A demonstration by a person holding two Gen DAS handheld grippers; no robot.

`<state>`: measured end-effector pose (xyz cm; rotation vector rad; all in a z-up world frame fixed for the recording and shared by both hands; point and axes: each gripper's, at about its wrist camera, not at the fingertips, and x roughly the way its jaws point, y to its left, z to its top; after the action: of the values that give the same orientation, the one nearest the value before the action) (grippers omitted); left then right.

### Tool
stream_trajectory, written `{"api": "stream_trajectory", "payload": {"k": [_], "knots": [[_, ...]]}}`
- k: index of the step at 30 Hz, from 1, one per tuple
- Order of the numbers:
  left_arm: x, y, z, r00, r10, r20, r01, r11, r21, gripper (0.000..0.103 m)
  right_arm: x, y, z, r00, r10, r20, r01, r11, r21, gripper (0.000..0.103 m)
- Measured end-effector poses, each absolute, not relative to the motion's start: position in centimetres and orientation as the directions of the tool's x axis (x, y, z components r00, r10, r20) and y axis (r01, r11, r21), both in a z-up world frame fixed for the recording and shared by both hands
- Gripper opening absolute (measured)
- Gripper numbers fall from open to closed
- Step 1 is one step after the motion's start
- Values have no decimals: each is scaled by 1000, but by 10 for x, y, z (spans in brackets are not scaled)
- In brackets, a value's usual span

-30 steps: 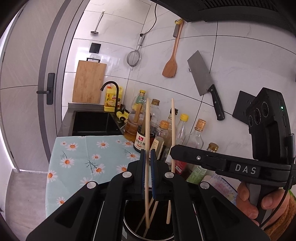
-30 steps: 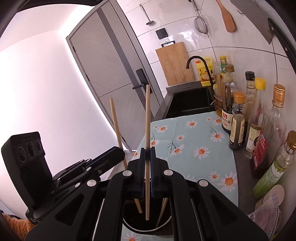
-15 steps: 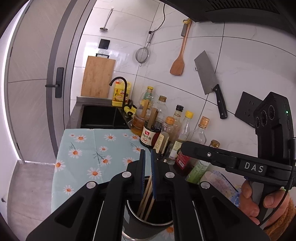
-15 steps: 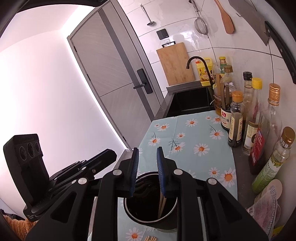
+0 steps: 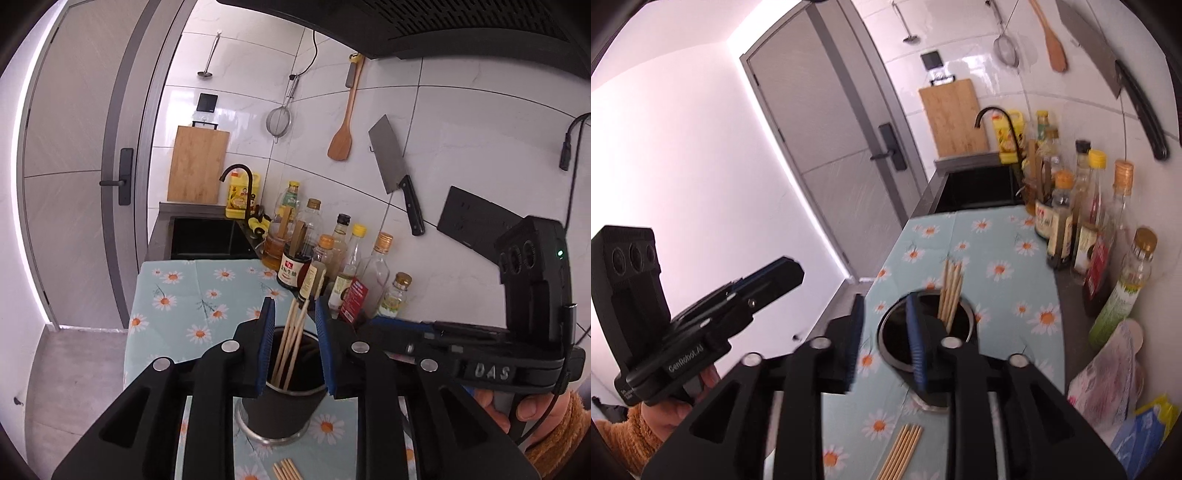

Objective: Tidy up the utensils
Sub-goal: 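Move the right tool down to the chopstick bundle and close on one chopstick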

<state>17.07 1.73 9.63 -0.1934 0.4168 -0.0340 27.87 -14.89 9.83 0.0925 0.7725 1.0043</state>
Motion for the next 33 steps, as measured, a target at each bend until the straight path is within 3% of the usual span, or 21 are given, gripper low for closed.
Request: {"api": "stream_trajectory", "payload": {"k": [10, 13, 15, 24, 30, 33], "knots": [[127, 26, 68, 867, -43, -497, -85, 969, -233, 28, 248, -149, 53, 202, 703, -682, -679, 602, 420, 42], [122, 26, 55, 830, -64, -554, -89, 965, -245, 37, 248, -147, 31, 157, 651, -742, -644, 637, 424, 42], [119, 25, 45, 804, -71, -591, -96, 964, -246, 37, 248, -145, 15, 99, 618, -780, -618, 652, 439, 42], [122, 26, -6, 637, -153, -756, -148, 938, -315, 37, 262, -143, -51, -138, 526, -839, -427, 733, 530, 41], [127, 21, -37, 538, -162, -827, -183, 935, -302, 37, 262, -134, -83, -211, 457, -864, -408, 762, 503, 41], [128, 19, -54, 485, -164, -859, -203, 934, -293, 37, 261, -127, -96, -238, 427, -872, -412, 769, 489, 35]]}}
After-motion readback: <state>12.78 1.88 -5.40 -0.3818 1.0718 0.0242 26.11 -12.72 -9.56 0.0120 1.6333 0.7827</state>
